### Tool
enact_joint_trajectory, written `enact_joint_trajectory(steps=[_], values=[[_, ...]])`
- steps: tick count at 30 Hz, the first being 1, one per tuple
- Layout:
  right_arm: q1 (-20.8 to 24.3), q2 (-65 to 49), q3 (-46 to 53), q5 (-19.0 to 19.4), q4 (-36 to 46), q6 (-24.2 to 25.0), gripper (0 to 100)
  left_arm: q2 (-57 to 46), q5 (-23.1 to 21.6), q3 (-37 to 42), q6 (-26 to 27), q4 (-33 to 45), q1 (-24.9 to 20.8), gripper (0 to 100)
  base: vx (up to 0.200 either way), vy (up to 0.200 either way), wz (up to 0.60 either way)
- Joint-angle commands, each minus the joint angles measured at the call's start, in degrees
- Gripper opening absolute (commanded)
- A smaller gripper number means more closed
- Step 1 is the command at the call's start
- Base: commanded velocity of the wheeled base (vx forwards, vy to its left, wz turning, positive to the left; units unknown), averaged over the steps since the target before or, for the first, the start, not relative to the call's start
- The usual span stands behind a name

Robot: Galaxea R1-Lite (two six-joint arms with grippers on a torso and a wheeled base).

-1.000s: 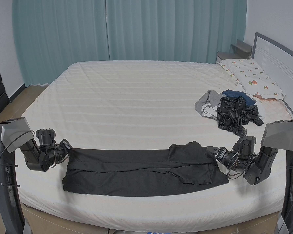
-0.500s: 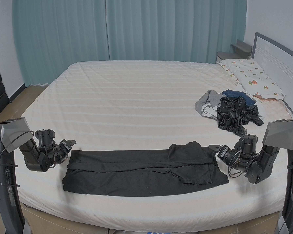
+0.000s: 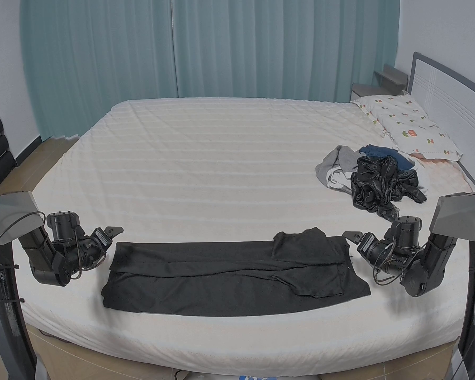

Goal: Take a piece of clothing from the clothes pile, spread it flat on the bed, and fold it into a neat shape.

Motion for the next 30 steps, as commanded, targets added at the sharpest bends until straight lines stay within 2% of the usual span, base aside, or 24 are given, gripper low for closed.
enact_joint_trajectory(steps=[1,13,17,19,21,28,30], values=[[0.07,0.18,-0.1,-0.05,-0.04,-0.02,100,-0.29,-0.02,0.3,0.32,-0.03,-0.19,100,0.0,0.0,0.0],[0.16,0.27,-0.72,0.04,0.04,-0.02,100,-0.38,0.51,0.3,1.02,0.06,-0.98,100,0.0,0.0,0.0],[0.16,0.36,-0.72,0.04,0.04,-0.02,100,-0.55,0.51,0.83,3.75,0.06,-1.25,100,0.0,0.0,0.0],[0.07,0.53,-0.81,0.04,0.04,-0.02,100,-0.64,0.69,1.97,8.76,0.06,-1.34,100,0.0,0.0,0.0],[0.07,0.62,-0.81,0.04,0.04,-0.02,100,-0.73,0.78,2.85,10.43,-0.03,-1.77,100,0.0,0.0,0.0],[0.25,1.32,-0.37,0.65,-0.04,0.24,100,-4.42,7.54,1.0,15.26,2.79,-6.43,100,0.0,0.0,0.0],[0.25,1.41,-0.54,0.74,-0.04,0.24,100,-5.3,8.07,-0.23,17.19,4.9,-7.05,100,0.0,0.0,0.0]])
